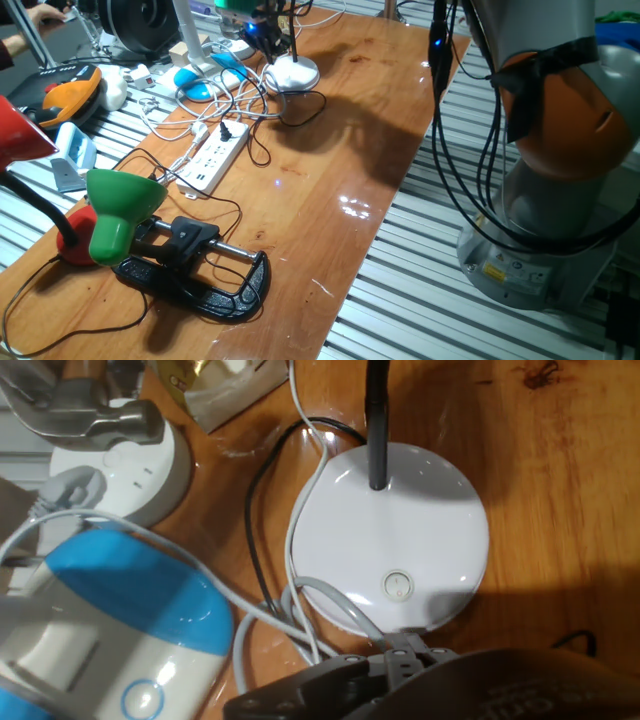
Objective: Plug in the power cord of the desk lamp, turn on the socket, and light up the desk lamp
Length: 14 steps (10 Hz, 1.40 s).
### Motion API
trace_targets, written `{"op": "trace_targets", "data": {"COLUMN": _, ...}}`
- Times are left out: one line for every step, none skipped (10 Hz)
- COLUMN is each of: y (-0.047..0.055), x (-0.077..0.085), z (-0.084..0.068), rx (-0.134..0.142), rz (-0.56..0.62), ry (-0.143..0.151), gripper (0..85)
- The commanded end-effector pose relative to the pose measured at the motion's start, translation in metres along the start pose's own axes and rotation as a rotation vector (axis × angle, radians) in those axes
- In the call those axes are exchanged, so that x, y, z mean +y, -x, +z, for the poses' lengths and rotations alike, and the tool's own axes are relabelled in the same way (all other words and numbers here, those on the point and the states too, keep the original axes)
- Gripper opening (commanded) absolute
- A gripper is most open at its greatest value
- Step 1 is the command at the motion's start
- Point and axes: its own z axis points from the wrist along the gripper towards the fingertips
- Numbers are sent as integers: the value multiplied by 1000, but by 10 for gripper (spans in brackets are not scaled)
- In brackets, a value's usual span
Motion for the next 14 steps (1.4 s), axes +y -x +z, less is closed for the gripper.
{"op": "trace_targets", "data": {"y": 0, "x": 0, "z": 2, "rx": 6, "rz": -4, "ry": 3, "gripper": 0}}
{"op": "trace_targets", "data": {"y": -1, "x": 1, "z": 1, "rx": 17, "rz": -10, "ry": -7, "gripper": 0}}
{"op": "trace_targets", "data": {"y": -2, "x": 1, "z": 1, "rx": 23, "rz": -11, "ry": -16, "gripper": 0}}
{"op": "trace_targets", "data": {"y": -2, "x": 1, "z": 1, "rx": 33, "rz": -12, "ry": -16, "gripper": 0}}
{"op": "trace_targets", "data": {"y": -2, "x": 1, "z": 1, "rx": 47, "rz": -15, "ry": -13, "gripper": 0}}
{"op": "trace_targets", "data": {"y": -2, "x": 1, "z": 1, "rx": 40, "rz": -12, "ry": -18, "gripper": 0}}
{"op": "trace_targets", "data": {"y": -2, "x": 1, "z": 1, "rx": 31, "rz": 20, "ry": -35, "gripper": 0}}
{"op": "trace_targets", "data": {"y": -2, "x": 1, "z": 1, "rx": 22, "rz": 34, "ry": -43, "gripper": 0}}
{"op": "trace_targets", "data": {"y": -2, "x": 1, "z": 1, "rx": 26, "rz": 42, "ry": -49, "gripper": 0}}
{"op": "trace_targets", "data": {"y": -2, "x": 1, "z": 1, "rx": 46, "rz": 29, "ry": -31, "gripper": 0}}
{"op": "trace_targets", "data": {"y": -2, "x": 1, "z": 1, "rx": 37, "rz": 25, "ry": -34, "gripper": 0}}
{"op": "trace_targets", "data": {"y": -2, "x": 1, "z": 1, "rx": 9, "rz": 13, "ry": -53, "gripper": 0}}
{"op": "trace_targets", "data": {"y": -2, "x": 1, "z": 1, "rx": -5, "rz": 17, "ry": -52, "gripper": 0}}
{"op": "trace_targets", "data": {"y": -1, "x": 0, "z": 3, "rx": -4, "rz": 23, "ry": -44, "gripper": 0}}
